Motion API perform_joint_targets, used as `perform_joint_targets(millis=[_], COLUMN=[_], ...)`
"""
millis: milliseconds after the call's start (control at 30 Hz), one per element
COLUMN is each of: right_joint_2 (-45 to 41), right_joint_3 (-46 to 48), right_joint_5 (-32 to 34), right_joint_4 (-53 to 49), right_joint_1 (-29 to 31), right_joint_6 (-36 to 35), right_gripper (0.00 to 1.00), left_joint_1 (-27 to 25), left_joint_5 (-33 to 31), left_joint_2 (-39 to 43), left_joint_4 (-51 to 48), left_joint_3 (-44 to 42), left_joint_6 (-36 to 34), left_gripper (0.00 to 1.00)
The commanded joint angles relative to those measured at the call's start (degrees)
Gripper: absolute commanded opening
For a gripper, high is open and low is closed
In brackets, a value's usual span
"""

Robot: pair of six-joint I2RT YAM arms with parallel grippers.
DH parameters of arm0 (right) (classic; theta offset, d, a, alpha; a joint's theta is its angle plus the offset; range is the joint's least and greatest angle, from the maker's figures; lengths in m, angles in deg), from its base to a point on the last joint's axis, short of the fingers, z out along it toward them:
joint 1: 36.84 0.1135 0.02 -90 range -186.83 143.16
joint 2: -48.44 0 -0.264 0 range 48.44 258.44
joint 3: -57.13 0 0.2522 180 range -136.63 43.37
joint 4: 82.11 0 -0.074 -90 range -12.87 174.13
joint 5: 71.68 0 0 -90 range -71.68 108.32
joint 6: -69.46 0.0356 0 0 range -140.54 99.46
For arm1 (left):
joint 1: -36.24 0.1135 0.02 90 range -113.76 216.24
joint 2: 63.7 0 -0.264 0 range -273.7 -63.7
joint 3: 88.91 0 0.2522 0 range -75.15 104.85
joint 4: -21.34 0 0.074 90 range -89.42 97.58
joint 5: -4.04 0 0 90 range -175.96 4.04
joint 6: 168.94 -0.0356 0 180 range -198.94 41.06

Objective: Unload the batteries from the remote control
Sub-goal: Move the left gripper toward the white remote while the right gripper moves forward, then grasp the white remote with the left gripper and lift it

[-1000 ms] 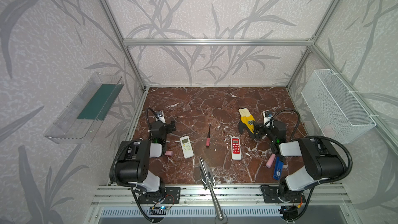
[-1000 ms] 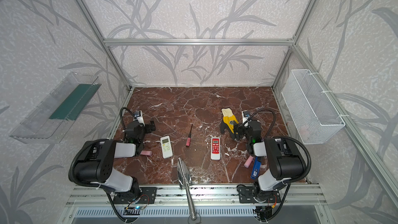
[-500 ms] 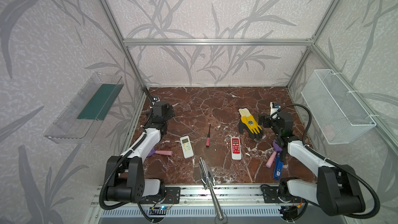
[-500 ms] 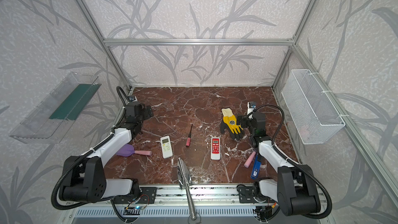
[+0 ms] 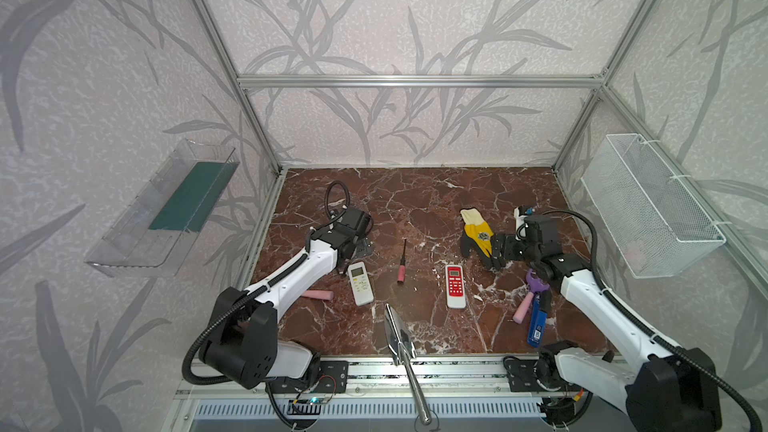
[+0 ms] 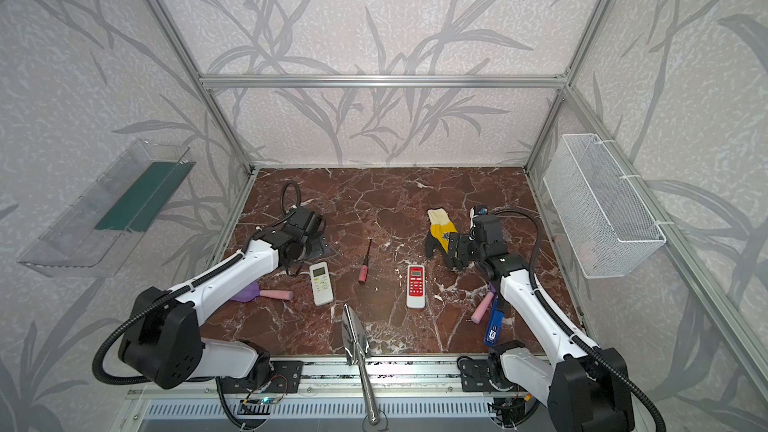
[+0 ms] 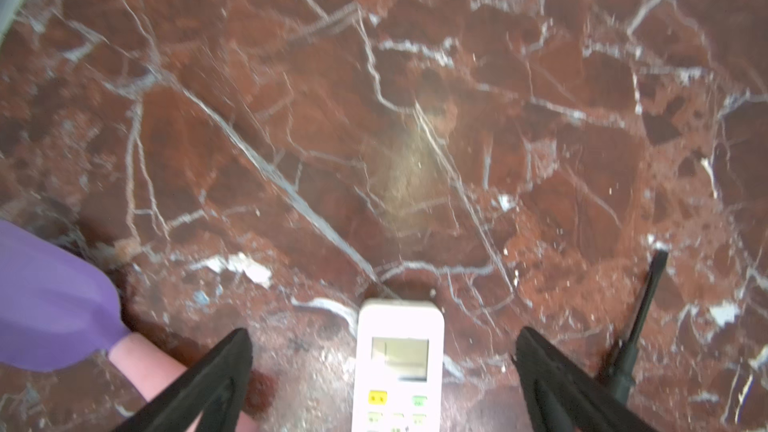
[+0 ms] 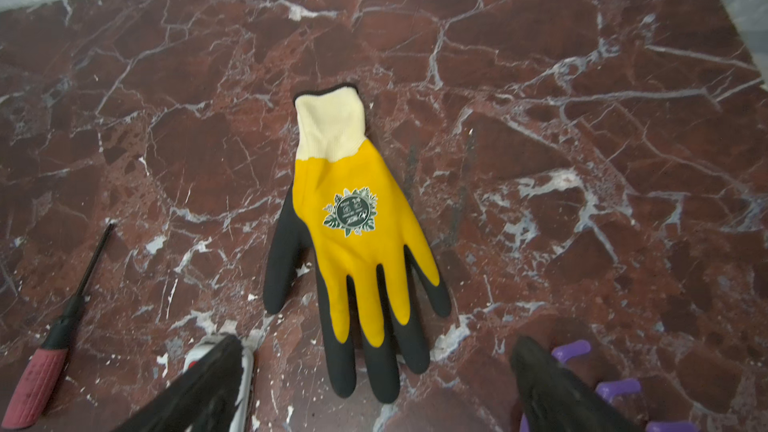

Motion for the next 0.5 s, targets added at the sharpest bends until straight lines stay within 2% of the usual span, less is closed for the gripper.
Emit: perform_joint_targets(millis=[0,167,467], right_joint_2=[-1.71,-1.20,-0.61], right_joint_3=[-1.48,-1.32,-1.10], right_joint_5=[1.94,0.82,-0.28], right_joint_4=[-5.25,-5.11,-4.71], right_joint_1=[3.08,6.14,8.47], right_joint_6=[1.96,2.71,3.06], right_gripper=[0.99,0.99,0.99], left_joint_1=[-3.05,-5.18,-5.70], left_joint_5=[1.10,2.11,4.74], left_joint_2=[-0.32,-2.64,-8.29], left_joint_4=[-6.11,-5.91,-2.52], left_joint_3=[0.37,-1.60,-2.90], left_joint_6=[8.09,11.33,12.10], left_gripper=[0.99,0.99,0.94])
